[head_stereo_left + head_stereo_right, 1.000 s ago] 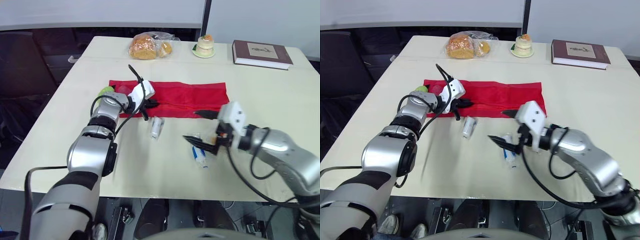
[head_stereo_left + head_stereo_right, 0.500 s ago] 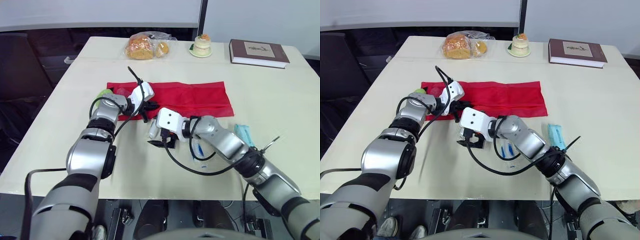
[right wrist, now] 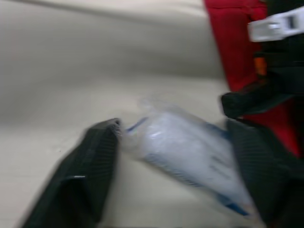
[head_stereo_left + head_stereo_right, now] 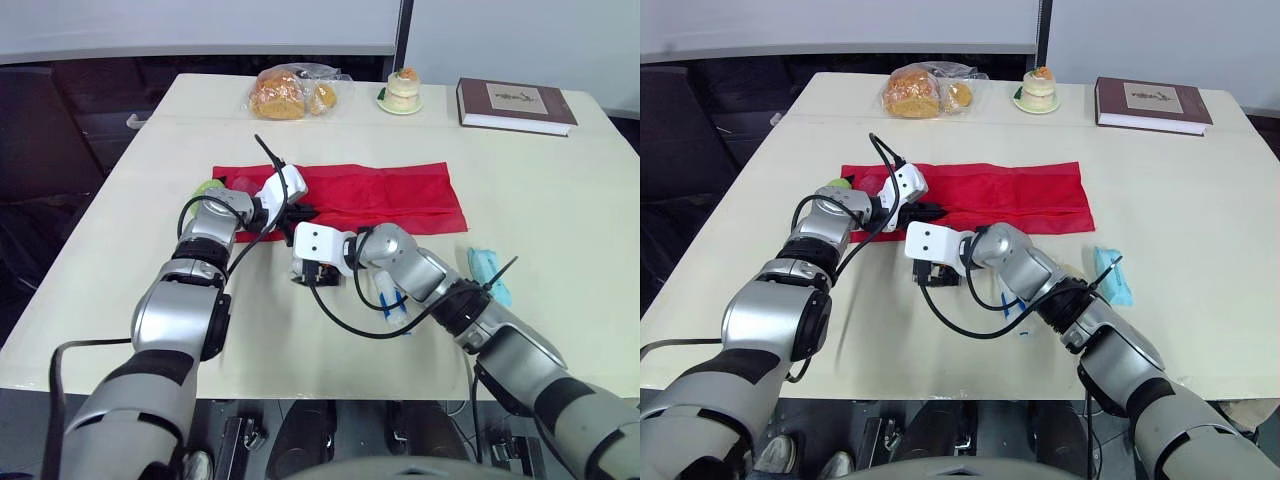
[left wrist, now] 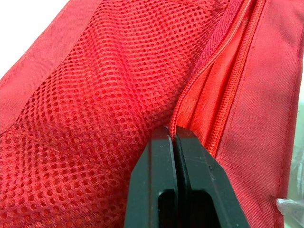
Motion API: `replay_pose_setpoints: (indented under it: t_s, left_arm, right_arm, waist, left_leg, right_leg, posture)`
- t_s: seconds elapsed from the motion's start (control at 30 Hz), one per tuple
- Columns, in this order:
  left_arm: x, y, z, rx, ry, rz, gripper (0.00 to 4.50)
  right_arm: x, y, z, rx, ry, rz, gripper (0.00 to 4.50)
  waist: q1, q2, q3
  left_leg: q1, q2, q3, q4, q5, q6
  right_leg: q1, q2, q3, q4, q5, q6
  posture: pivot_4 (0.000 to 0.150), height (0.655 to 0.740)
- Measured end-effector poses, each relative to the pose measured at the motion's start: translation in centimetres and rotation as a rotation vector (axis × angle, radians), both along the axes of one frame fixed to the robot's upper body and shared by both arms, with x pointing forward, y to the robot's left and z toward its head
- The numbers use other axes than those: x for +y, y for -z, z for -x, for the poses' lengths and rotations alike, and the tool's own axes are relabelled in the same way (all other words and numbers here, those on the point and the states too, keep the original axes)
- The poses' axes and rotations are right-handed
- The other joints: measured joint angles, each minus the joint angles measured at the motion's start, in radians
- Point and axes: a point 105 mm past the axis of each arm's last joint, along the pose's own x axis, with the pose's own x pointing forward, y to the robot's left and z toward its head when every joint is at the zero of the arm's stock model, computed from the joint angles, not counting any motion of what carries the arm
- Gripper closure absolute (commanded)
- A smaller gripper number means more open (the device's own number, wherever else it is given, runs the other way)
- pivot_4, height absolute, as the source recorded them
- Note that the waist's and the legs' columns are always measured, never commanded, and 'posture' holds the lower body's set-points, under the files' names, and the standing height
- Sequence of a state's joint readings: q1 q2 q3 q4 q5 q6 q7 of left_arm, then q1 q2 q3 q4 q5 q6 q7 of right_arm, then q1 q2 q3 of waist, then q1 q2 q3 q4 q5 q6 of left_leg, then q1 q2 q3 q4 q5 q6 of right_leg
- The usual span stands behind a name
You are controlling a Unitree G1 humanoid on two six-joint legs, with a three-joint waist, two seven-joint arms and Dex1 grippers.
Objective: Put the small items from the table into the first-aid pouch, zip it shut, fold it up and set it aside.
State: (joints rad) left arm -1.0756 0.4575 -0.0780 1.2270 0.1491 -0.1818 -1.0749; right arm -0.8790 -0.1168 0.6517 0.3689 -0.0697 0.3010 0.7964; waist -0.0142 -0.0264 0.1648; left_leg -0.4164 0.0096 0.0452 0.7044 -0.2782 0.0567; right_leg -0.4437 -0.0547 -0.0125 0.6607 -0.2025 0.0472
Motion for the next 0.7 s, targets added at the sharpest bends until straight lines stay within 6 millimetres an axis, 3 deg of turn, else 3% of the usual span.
replay_pose_setpoints:
  t_s: [0.07,0.1,0.23,0.37,0.53,0.7]
  left_arm:
    - [0.0,0.0,0.0,0.000,-0.001,0.000,4.50]
    - [0.0,0.0,0.0,0.000,-0.001,0.001,4.50]
    - [0.0,0.0,0.0,0.000,-0.001,0.004,4.50]
    - [-0.1,0.0,0.0,0.001,0.000,0.011,4.50]
    - [-0.5,0.1,0.1,0.008,0.016,0.023,4.50]
    - [-1.2,0.3,0.5,0.016,0.048,0.042,4.50]
  right_arm:
    - [-0.1,-0.2,-0.1,-0.004,0.003,-0.002,2.71]
    - [-0.2,-0.3,0.0,-0.006,0.003,-0.007,3.33]
    - [-1.3,-1.0,-0.1,-0.016,0.036,-0.025,4.49]
    - [-3.6,-3.4,-0.1,-0.050,0.089,-0.061,4.49]
    - [-6.4,-4.3,0.6,-0.058,0.153,-0.062,4.49]
    - [-12.9,-5.7,0.4,-0.084,0.328,-0.040,4.49]
  waist:
    - [0.000,0.000,0.000]
    - [0.000,0.000,0.000]
    - [0.001,0.000,0.000]
    - [0.001,0.000,0.000]
    - [0.004,0.000,0.000]
    - [0.008,0.000,0.000]
  left_leg:
    - [0.000,0.000,0.000,0.000,0.000,0.000]
    - [0.000,0.000,0.000,0.000,0.000,0.000]
    - [0.000,0.000,0.000,0.000,0.000,0.000]
    - [0.000,0.000,0.000,0.000,0.000,0.000]
    - [-0.001,0.000,0.000,0.000,-0.002,0.002]
    - [-0.001,0.000,0.000,0.000,-0.002,0.003]
  right_leg:
    - [0.000,0.000,0.000,0.000,0.000,0.000]
    - [0.000,0.000,0.000,0.000,0.000,0.000]
    - [0.000,0.000,0.000,0.000,0.000,0.000]
    - [0.000,-0.001,0.000,0.000,0.000,0.000]
    - [0.000,-0.001,0.000,0.000,0.000,0.000]
    - [0.000,-0.002,0.000,-0.001,0.000,0.000]
  posture:
    - [0.150,0.7289]
    - [0.150,0.7289]
    - [0.150,0.7289]
    - [0.150,0.7289]
    - [0.150,0.7289]
    - [0.150,0.7289]
